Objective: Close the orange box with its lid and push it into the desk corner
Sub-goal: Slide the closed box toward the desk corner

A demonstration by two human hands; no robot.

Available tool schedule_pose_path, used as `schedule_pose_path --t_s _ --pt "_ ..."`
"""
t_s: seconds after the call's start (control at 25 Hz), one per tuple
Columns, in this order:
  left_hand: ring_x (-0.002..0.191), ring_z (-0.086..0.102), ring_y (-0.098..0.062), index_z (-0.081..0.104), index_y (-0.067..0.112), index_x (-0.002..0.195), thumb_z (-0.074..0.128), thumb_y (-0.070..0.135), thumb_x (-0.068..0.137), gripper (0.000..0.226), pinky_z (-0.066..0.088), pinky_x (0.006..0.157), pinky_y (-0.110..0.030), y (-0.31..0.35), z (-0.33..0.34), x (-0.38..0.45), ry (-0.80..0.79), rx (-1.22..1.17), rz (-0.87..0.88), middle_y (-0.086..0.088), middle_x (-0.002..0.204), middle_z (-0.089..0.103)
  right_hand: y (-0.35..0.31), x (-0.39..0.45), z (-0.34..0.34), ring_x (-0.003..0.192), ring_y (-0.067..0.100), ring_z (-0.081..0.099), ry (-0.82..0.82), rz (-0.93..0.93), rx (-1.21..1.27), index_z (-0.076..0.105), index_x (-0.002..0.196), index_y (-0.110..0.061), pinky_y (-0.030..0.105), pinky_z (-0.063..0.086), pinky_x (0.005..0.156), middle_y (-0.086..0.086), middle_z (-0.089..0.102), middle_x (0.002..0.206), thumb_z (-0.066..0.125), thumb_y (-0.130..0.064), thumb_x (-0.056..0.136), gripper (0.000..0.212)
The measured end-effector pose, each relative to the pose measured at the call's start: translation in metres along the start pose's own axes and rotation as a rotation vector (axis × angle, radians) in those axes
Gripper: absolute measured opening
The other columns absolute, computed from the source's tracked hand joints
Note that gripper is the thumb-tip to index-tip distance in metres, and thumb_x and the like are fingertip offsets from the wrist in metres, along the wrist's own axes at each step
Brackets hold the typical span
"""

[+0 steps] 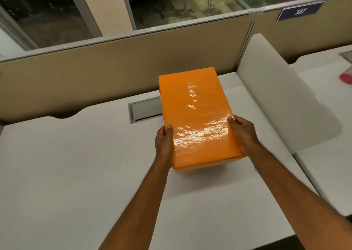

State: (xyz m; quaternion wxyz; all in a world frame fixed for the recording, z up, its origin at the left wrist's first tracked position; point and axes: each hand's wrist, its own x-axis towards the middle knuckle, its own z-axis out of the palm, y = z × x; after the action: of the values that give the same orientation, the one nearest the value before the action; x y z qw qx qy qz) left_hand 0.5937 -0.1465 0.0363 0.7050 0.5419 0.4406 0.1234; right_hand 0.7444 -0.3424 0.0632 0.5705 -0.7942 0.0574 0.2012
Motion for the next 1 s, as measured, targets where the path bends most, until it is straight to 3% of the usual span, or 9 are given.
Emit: schedule_pose_path --t_s 0.2,0.32,0.44,0.56,0.8,1.0 --pt "0.109 0.072 -0.029 0.062 0.028 0.123 0.049 0.041 0.107 0.024 0.058 0.101 -0.054 0.009 0.088 0.038 0.010 -0.053 -0.032 -0.005 0.122 0.072 -0.018 0.086 -0.047 0.103 0.020 0.061 -0.004 0.000 0.003 0.062 0.139 -0.017 0.034 0.044 0.089 -0.001 0.066 0.118 0.060 -0.033 0.101 0.041" --pt "0.110 0.071 -0.029 0.058 0.025 0.133 0.049 0.041 0.107 0.032 0.057 0.101 -0.054 0.012 0.128 0.063 0.009 -0.075 -0.058 -0.005 0.126 0.071 -0.023 0.132 -0.064 0.102 0.019 0.060 -0.007 0.005 0.009 0.060 0.141 -0.015 0.033 0.043 0.091 0.002 0.066 0.124 0.061 -0.031 0.101 0.043" --pt "0.110 0.072 -0.028 0.056 0.024 0.138 0.050 0.042 0.106 0.037 0.057 0.101 -0.055 0.017 0.158 0.084 0.010 -0.085 -0.070 -0.006 0.128 0.071 -0.027 0.169 -0.074 0.118 0.023 0.058 0.000 0.017 0.011 0.056 0.145 -0.013 0.033 0.042 0.097 0.005 0.061 0.141 0.062 -0.031 0.100 0.049" --pt "0.111 0.072 -0.028 0.056 0.023 0.138 0.050 0.042 0.106 0.037 0.057 0.101 -0.054 0.021 0.179 0.104 0.024 -0.089 -0.068 -0.005 0.128 0.071 -0.031 0.199 -0.079 0.131 0.025 0.053 0.007 0.002 0.017 0.053 0.147 -0.012 0.031 0.039 0.101 0.006 0.055 0.150 0.062 -0.029 0.100 0.051" --pt "0.114 0.071 -0.030 0.054 0.024 0.142 0.051 0.045 0.105 0.043 0.056 0.102 -0.057 0.013 0.202 0.124 0.037 -0.062 -0.091 -0.005 0.133 0.069 -0.022 0.229 -0.083 0.111 0.017 0.053 0.005 0.016 -0.005 0.055 0.146 -0.014 0.033 0.040 0.097 0.006 0.059 0.145 0.060 -0.029 0.101 0.048" --pt "0.115 0.070 -0.030 0.052 0.025 0.144 0.051 0.047 0.104 0.046 0.056 0.102 -0.058 0.007 0.206 0.134 0.047 -0.046 -0.095 -0.005 0.136 0.067 -0.018 0.237 -0.082 0.115 0.019 0.055 0.019 -0.004 -0.043 0.056 0.145 -0.014 0.033 0.040 0.095 0.005 0.061 0.141 0.058 -0.030 0.102 0.047"
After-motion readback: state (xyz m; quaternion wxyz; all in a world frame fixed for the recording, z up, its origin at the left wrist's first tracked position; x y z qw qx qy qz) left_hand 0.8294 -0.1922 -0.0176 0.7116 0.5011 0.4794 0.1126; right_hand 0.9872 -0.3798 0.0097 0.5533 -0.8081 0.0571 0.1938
